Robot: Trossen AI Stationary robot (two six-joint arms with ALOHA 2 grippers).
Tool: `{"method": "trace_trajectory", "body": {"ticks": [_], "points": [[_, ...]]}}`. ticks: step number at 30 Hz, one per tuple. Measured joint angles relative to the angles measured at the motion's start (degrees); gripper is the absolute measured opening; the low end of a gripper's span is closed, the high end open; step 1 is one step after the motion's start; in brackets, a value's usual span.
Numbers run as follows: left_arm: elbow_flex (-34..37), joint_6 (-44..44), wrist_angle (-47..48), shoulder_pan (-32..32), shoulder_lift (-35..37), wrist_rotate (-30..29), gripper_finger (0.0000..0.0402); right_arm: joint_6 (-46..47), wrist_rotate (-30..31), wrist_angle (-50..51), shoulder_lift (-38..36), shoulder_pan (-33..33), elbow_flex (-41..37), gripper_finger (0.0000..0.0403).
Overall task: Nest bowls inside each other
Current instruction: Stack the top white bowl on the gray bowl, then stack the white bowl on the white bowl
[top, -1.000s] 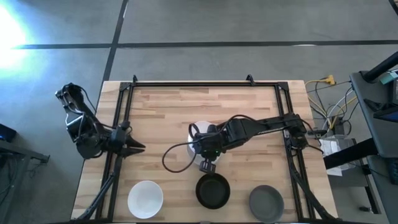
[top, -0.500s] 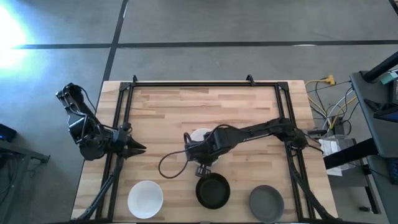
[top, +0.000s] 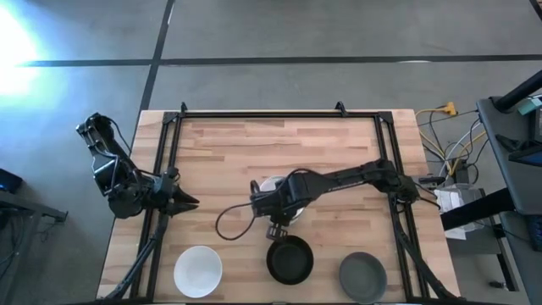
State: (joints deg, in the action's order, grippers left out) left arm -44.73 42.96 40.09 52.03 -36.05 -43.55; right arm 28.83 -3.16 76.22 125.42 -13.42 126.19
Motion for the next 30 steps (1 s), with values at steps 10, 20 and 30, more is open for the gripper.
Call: {"method": "trace_trajectory", "body": {"ticks": [10,20,30], "points": [[0.0,0.1,0.0,0.0,-0.3,1.0,0.0049,2.2,-1.3,-0.2,-0.5,0.7,4.7,0.0105],[0.2,0.1,0.0,0.0,-0.3,1.0,0.0049,1.0,-5.3,-5.2,-0.4,3.0,5.2,0.002],[0.2,0.2,0.0,0.0,-0.3,1.2,0.0049,0.5,-6.2,-5.1,-0.1,3.3,-1.6,0.0008]]}}
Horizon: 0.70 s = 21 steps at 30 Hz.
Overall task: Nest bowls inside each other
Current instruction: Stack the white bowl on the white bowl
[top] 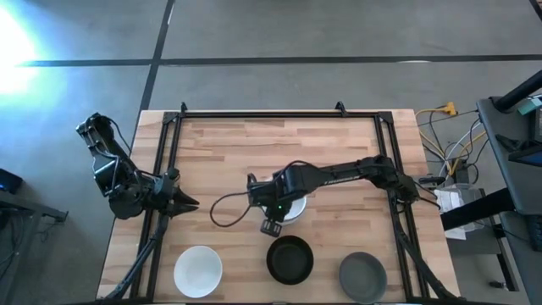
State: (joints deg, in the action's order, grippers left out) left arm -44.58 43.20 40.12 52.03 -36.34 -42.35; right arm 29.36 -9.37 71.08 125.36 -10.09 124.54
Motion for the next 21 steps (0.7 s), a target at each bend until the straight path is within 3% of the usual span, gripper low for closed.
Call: {"method": "trace_trajectory", "body": {"ticks": [5,13,17,21], "points": [[0.0,0.0,0.0,0.0,0.0,0.0,0.0049,0.3,0.2,0.0,0.0,0.0,-0.3,0.0008],[0.0,0.1,0.0,0.0,0.0,2.4,0.0049,0.6,2.8,-0.3,-0.4,0.0,6.3,0.0009],[0.0,1.5,0.0,0.0,0.0,7.7,0.0049,1.2,7.4,-0.2,-0.4,0.0,9.5,0.0009],[0.0,7.1,1.8,0.0,-0.5,18.5,0.0049,4.9,13.7,2.1,-1.2,-0.5,10.2,0.0008]]}}
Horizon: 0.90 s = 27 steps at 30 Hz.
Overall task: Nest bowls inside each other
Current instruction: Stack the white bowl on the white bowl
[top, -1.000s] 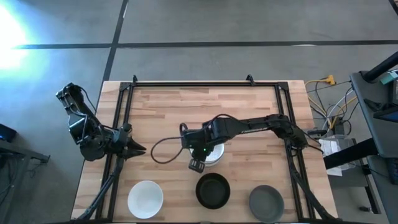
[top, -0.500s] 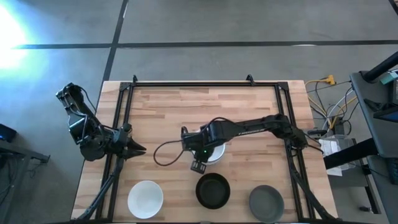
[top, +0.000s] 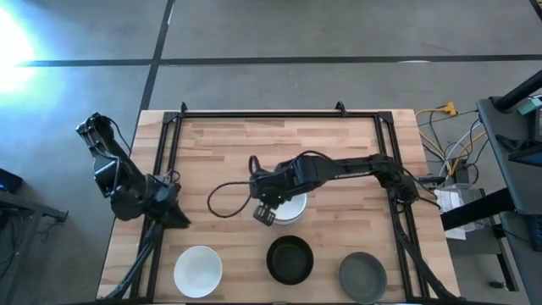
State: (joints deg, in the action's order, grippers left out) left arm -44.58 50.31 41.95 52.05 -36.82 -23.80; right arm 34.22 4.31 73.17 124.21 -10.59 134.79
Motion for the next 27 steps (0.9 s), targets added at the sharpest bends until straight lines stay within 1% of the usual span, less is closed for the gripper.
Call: {"method": "trace_trajectory", "body": {"ticks": [3,8,13,18,21,24,27], "points": [[0.2,4.4,2.4,0.4,-1.8,6.5,0.0049,2.4,5.4,5.1,-0.5,-1.2,0.0,0.0009],[3.2,7.8,0.1,3.0,-6.6,13.1,0.0049,10.6,11.0,17.1,-0.5,-3.5,-0.1,0.0008],[4.1,9.4,-0.3,5.5,-13.4,14.2,0.0049,13.0,13.7,16.7,-1.1,-6.6,-0.4,0.0008],[4.1,9.0,-0.1,5.4,-17.6,14.1,0.0049,15.6,16.8,16.8,-2.1,-7.9,-0.4,0.0009],[4.1,7.5,1.3,5.4,-19.3,14.1,0.0052,15.2,17.7,16.9,-3.0,-8.3,-0.4,0.0009],[4.1,6.4,1.0,5.2,-20.2,14.0,0.0067,13.0,18.3,16.8,-4.0,-8.4,-0.4,0.0009],[4.1,6.4,1.1,4.3,-21.0,14.0,0.0093,11.2,18.8,16.9,-5.2,-8.3,-0.4,0.0009]]}}
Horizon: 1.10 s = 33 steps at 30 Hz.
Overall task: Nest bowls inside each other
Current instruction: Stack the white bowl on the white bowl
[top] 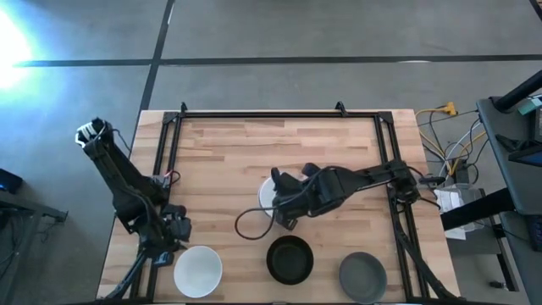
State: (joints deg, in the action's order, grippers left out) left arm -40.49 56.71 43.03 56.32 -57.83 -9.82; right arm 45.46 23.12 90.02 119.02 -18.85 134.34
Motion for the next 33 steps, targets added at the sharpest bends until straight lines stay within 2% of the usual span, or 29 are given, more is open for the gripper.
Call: {"method": "trace_trajectory", "body": {"ticks": [6,12,17,23,28,31,33], "points": [[0.0,4.3,-0.1,-4.4,-2.0,2.2,0.0149,-1.4,3.7,0.0,-2.8,0.0,-0.3,0.0009],[0.0,4.5,-0.4,-10.8,-6.1,10.5,0.017,-4.1,7.4,0.0,-5.8,0.1,-1.0,0.0009],[0.6,3.8,-6.8,-14.6,-10.5,15.6,0.0171,-5.5,9.1,0.0,-9.3,0.1,-3.4,0.0009],[3.3,4.9,-14.9,-17.4,-14.5,17.0,0.0171,-4.8,9.2,0.0,-15.0,0.1,-8.7,0.0009],[4.4,7.0,-15.6,-18.6,-18.0,18.1,0.0169,-1.9,9.3,0.0,-20.3,-0.1,-14.2,0.0009],[4.4,7.0,-15.7,-18.9,-20.0,20.9,0.0147,-0.3,9.5,0.0,-23.8,-0.7,-18.2,0.0009],[4.4,7.0,-15.8,-19.0,-21.0,23.2,0.0113,1.1,9.5,0.0,-26.0,-1.2,-21.0,0.0009]]}}
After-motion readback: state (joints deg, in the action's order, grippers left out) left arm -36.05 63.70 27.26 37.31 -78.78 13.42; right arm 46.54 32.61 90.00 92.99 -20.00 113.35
